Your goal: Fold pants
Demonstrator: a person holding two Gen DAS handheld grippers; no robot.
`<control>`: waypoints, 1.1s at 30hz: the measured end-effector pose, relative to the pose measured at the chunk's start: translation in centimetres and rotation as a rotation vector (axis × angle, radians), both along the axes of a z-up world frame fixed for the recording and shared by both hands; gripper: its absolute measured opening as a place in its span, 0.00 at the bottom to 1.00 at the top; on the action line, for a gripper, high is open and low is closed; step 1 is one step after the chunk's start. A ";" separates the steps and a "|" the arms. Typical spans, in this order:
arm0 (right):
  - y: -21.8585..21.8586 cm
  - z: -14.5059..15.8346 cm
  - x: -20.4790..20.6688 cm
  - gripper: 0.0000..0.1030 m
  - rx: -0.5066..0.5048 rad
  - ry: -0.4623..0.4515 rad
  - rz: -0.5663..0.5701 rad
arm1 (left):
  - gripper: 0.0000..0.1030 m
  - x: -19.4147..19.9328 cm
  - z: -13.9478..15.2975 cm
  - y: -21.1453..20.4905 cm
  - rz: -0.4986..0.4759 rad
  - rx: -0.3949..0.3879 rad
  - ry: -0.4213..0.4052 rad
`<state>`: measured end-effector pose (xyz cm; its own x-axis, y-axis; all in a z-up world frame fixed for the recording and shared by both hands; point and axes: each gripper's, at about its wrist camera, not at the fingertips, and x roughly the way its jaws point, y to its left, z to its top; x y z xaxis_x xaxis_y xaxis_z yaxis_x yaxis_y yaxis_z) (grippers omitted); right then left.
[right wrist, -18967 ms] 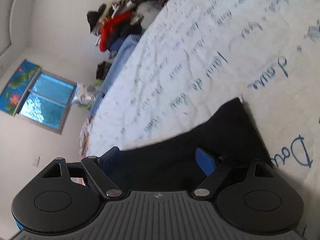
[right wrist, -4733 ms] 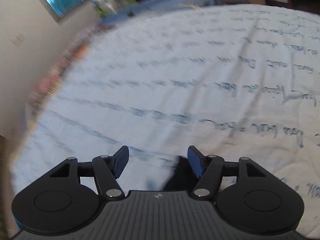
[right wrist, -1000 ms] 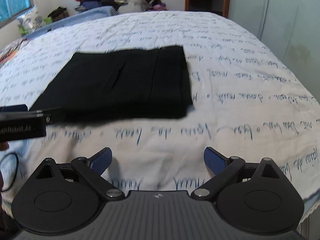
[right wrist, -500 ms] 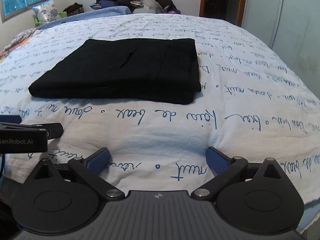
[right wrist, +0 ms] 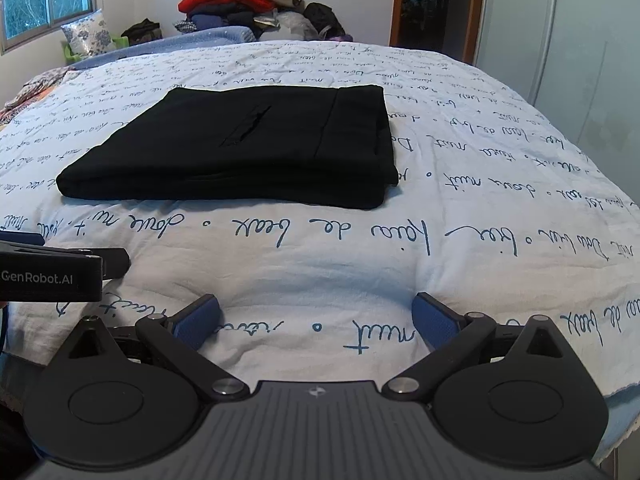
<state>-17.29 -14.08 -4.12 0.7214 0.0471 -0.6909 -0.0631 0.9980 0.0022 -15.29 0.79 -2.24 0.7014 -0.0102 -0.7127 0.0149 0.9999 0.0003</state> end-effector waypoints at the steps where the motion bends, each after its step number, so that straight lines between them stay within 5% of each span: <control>1: 0.0 0.0 0.0 1.00 0.000 0.003 -0.002 | 1.00 -0.1 0.0 0.0 0.001 0.002 -0.006; 33: 0.4 0.0 0.1 1.00 -0.006 0.016 -0.015 | 1.00 -0.2 -0.1 -0.2 -0.005 0.008 -0.009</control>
